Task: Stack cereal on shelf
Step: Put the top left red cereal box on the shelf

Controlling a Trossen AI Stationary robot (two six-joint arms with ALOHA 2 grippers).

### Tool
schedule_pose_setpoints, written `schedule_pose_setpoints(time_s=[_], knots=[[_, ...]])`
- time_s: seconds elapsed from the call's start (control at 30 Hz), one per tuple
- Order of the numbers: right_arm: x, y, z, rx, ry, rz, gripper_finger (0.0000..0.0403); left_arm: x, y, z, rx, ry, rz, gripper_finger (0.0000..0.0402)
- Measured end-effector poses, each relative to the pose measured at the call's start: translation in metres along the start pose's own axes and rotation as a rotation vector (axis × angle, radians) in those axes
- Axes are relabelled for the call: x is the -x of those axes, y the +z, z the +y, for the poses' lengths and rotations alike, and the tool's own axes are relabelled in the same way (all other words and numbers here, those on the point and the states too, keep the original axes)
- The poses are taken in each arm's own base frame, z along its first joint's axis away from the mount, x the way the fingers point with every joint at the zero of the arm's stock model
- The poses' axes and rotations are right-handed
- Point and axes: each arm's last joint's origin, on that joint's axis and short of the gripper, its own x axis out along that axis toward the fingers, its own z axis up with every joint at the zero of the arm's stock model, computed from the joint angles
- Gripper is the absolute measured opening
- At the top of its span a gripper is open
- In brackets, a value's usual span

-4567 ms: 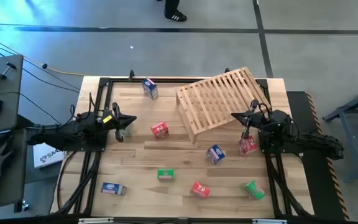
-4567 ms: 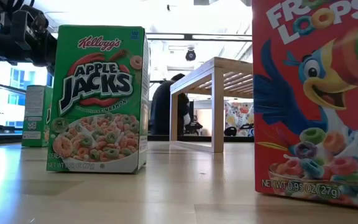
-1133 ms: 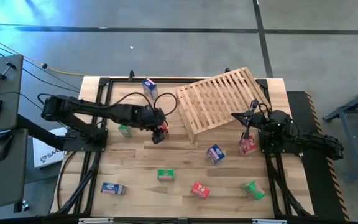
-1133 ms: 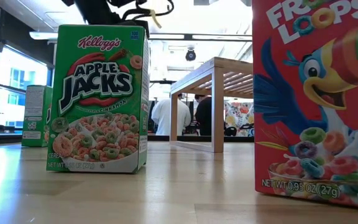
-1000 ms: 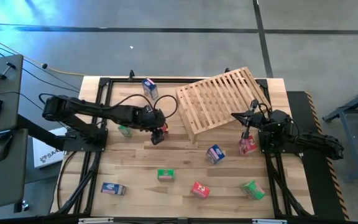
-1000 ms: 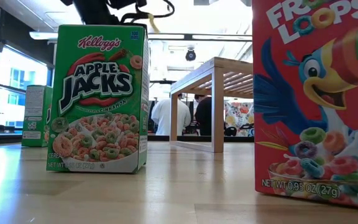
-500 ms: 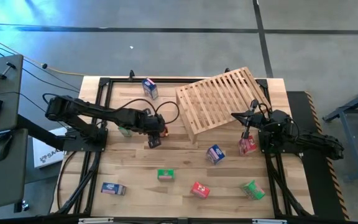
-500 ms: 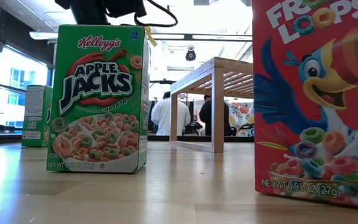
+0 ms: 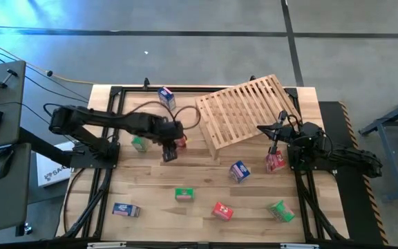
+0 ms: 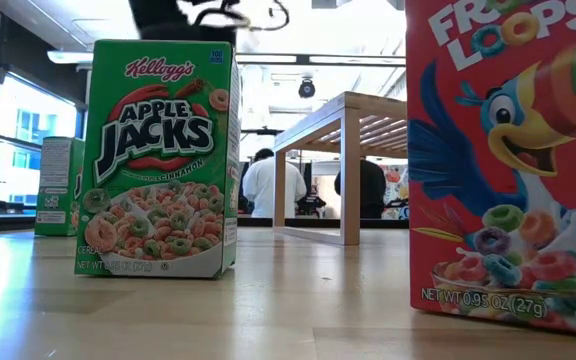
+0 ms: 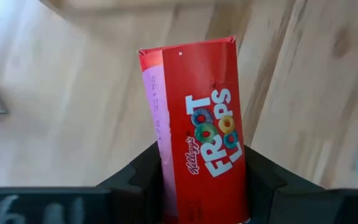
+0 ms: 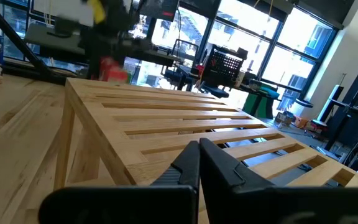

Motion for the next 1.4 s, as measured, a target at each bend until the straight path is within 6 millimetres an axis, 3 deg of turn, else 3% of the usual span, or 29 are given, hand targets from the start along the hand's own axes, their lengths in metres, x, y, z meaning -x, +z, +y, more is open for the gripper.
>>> schedule_pose_setpoints(time_s=[0.33,0.5,0.7,0.97,1.1,1.4], knots=[[0.000,0.000,0.000,0.000,0.000,-0.001,0.0000,0.114,0.055,0.028,0.100,-0.014,-0.271,0.0132],[0.000,0.000,0.000,0.000,-0.001,0.000,0.0000,0.145,0.070,0.057,0.126,0.032,-0.390,0.0131],[0.000,0.000,0.000,0.000,0.000,0.000,0.0000,0.136,0.090,0.090,0.121,0.073,-0.386,0.0131],[0.000,0.000,0.000,0.000,0.000,0.000,0.0000,0.081,0.125,0.119,0.092,0.100,-0.276,0.0131],[0.000,0.000,0.000,0.000,-0.001,-0.001,0.0000,0.058,0.139,0.125,0.090,0.101,-0.235,0.0131],[0.000,0.000,0.000,0.000,-0.001,-0.001,0.0000,0.046,0.151,0.128,0.058,0.081,-0.226,0.0131]])
